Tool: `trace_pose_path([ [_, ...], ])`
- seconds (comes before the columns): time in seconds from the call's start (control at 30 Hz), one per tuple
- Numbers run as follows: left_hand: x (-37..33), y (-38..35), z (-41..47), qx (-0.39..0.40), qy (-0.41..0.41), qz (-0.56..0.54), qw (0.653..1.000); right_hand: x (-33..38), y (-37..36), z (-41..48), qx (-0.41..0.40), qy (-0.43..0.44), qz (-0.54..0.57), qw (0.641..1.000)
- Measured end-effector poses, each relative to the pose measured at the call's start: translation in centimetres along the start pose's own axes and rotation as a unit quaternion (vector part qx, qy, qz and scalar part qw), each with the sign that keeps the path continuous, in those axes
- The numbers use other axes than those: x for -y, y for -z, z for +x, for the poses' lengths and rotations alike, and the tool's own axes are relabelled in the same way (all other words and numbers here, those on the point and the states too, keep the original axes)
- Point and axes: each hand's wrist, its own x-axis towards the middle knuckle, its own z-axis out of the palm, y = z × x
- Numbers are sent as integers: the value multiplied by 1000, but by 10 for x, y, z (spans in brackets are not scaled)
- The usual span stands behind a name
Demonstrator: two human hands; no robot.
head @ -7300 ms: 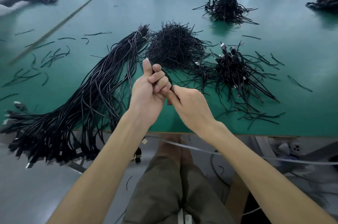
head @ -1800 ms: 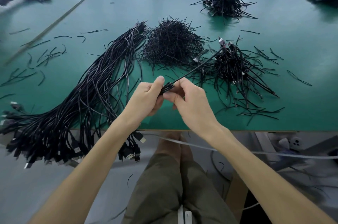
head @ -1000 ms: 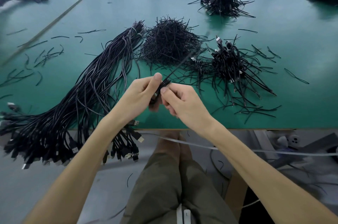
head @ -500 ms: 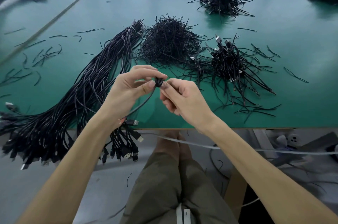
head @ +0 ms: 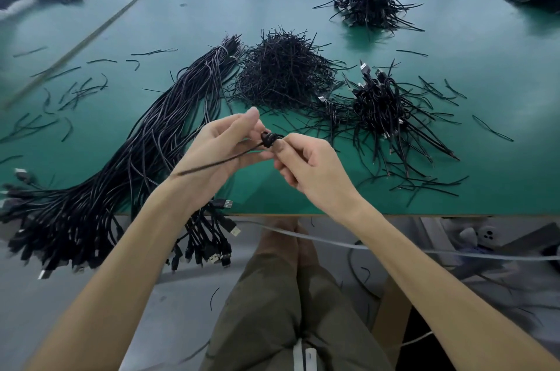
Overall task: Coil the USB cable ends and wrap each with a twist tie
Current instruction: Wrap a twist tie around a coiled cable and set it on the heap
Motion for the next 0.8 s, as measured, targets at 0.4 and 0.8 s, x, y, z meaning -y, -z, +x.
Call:
trace_pose_path([
  [0.4,-2,18,0,102,84,100,986,-5,3,-3,23,32,-96,995],
  [0.8,0,-9,-2,-37,-251,226,941,20,-1,-5,121,-175,453,866],
])
